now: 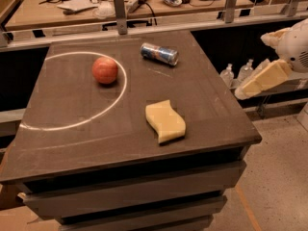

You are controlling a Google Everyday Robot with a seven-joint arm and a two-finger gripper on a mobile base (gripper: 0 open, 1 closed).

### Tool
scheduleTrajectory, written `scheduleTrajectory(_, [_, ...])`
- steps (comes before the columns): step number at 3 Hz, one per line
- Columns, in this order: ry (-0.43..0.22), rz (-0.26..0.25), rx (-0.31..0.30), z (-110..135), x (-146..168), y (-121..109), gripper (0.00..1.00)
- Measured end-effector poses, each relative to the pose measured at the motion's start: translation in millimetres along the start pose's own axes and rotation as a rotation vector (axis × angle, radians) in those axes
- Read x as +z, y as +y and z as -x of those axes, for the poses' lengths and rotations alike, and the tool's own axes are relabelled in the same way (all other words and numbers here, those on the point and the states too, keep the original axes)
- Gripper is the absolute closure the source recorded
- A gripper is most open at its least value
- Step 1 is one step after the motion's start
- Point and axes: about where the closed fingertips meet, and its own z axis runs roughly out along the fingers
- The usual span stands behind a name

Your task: Move redbull can near sponge

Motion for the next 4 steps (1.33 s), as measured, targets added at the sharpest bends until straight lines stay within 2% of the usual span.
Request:
scheduleTrajectory(1, [-0.199,-0.003,0.041,13,45,-37,0.0])
scheduleTrajectory(2, [-0.269,-0.009,-0.085,42,90,-59,0.0])
scheduleTrajectory(3, [-0.269,-0.009,-0.085,42,90,-59,0.0])
scheduleTrajectory(4, [-0.268,-0.046,-0.012,33,105,-71,0.0])
